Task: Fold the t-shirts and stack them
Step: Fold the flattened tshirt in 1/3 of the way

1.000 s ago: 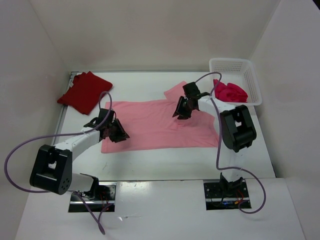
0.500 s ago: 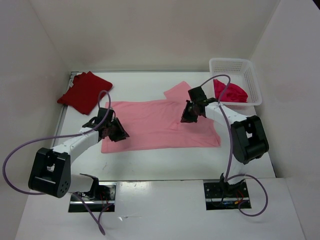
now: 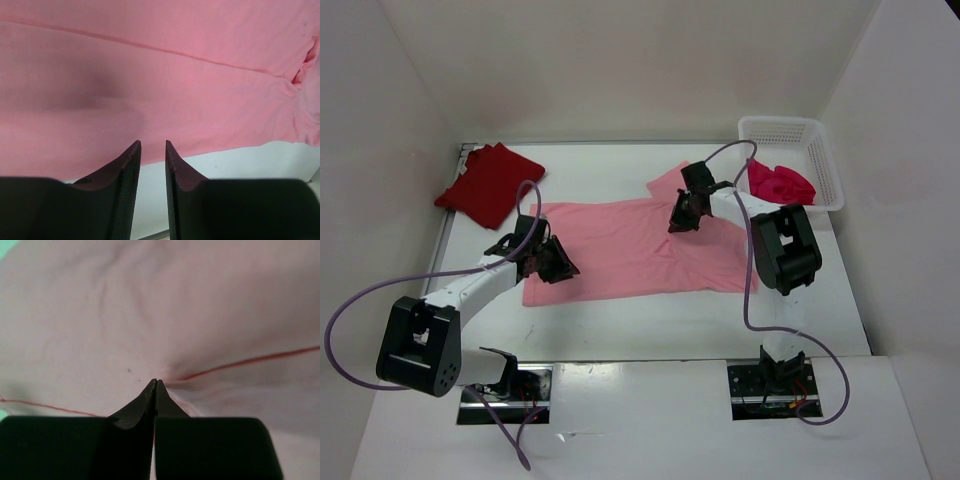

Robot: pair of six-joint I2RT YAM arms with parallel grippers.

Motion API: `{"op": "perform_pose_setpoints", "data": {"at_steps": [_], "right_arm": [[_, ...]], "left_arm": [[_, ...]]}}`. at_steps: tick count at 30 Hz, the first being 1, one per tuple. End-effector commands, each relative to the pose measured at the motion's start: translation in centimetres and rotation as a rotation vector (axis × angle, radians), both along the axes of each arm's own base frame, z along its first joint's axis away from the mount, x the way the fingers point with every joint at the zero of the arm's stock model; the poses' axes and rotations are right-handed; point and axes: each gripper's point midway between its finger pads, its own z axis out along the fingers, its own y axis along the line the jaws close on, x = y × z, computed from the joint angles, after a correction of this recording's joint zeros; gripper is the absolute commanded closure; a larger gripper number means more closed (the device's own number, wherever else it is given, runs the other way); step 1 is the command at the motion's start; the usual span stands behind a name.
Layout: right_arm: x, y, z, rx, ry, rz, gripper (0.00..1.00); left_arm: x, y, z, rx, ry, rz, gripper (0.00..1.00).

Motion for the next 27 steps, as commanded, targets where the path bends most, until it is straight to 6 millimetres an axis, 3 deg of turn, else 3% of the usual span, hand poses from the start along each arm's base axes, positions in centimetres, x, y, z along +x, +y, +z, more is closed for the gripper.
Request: {"op": "perform_pose_setpoints", "data": {"at_steps": [1,6,8,10,11,12,14,15,17,18,21,23,25,26,27], "right_arm": [[2.2,1.0,0.7,0.004,-0.058,0.017,1.00],[1.3,0.8,1.8,0.017,-0.061,0.023,0.96],[0.7,0.4,3.4,0.020,-0.091,0.018,0.91],[-0.9,-0.2,3.8,0.019,-0.089,0.018,0.80],[-1.3,-0.5,5.7,0.031,-0.125,0.004,0.77],[-2.9,-1.1,4.7,0.019,-0.095,0.004,0.76],[-4.5,-2.1,5.4,0.008,-0.104,-0.021,0.76],[-6.5,-3.1,3.6,-0.018,-0.056,-0.036,0.80],[-8.3,-4.2,2.8,-0.038,-0.036,-0.062,0.92],[-10.0,-5.0,1.1,-0.059,0.011,-0.085,0.96],[-11.3,-7.0,-0.7,-0.100,0.048,-0.137,1.00],[-10.6,-8.1,-0.7,-0.137,0.024,-0.184,1.00],[-11.4,-8.6,-2.1,-0.169,0.077,-0.197,1.00],[-11.3,-8.9,-2.3,-0.169,0.088,-0.217,1.00],[-11.6,-9.4,-2.7,-0.184,0.113,-0.236,1.00]], "left_arm": [[0.5,-0.3,0.9,-0.005,-0.042,-0.025,0.66],[0.4,-0.3,1.7,-0.010,-0.063,-0.025,0.66],[0.2,-0.2,1.4,-0.008,-0.054,-0.025,0.66],[0.1,-0.1,0.8,0.003,-0.039,-0.036,0.66],[0.3,-0.1,0.7,0.009,-0.038,-0.044,0.66],[0.3,-0.1,0.7,0.009,-0.037,-0.044,0.66],[0.7,-0.9,0.9,0.007,-0.043,-0.065,0.66],[1.2,-1.4,1.1,0.006,-0.048,-0.074,0.66],[1.4,-2.6,1.5,0.016,-0.061,-0.118,0.66],[2.2,-3.3,1.9,0.031,-0.078,-0.128,0.66],[1.8,-5.4,0.9,0.107,-0.059,-0.203,0.68],[1.3,-5.9,-0.7,0.132,-0.011,-0.226,0.68],[0.5,-6.1,-2.0,0.092,0.044,-0.221,0.68],[-0.7,-5.4,-3.7,0.099,0.101,-0.221,0.68],[-0.9,-4.9,-4.1,0.084,0.120,-0.195,0.68]]}}
